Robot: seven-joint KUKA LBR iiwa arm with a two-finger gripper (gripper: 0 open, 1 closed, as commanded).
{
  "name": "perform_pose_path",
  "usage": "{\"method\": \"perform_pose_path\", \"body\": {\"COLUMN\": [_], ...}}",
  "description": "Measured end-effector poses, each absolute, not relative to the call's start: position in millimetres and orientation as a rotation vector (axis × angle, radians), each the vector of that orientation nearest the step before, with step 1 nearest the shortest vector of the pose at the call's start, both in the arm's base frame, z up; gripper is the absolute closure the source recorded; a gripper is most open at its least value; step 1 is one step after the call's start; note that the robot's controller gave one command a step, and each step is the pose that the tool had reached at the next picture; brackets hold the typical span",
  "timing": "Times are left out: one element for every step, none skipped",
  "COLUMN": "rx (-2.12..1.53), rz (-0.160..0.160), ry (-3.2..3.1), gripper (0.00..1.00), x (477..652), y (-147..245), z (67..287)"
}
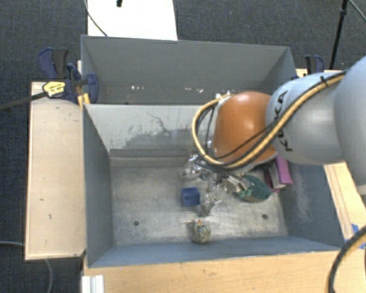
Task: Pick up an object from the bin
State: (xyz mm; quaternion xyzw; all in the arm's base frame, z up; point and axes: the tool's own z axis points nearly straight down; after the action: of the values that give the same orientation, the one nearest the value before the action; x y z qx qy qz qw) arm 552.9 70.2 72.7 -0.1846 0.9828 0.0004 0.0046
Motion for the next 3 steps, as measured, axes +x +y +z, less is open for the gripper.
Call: {"method": "perform_pose_path", "body": {"rx": [-0.605, -0.561, -0.689], "rz": [0.002, 0.002, -0.001], "ry": [3.079, 3.083, 3.058], "gripper": [0.00, 0.00, 0.00], "x": [544.0, 553.1, 547.9], "y": [88, 76, 87], "z": [100, 100, 73]}}
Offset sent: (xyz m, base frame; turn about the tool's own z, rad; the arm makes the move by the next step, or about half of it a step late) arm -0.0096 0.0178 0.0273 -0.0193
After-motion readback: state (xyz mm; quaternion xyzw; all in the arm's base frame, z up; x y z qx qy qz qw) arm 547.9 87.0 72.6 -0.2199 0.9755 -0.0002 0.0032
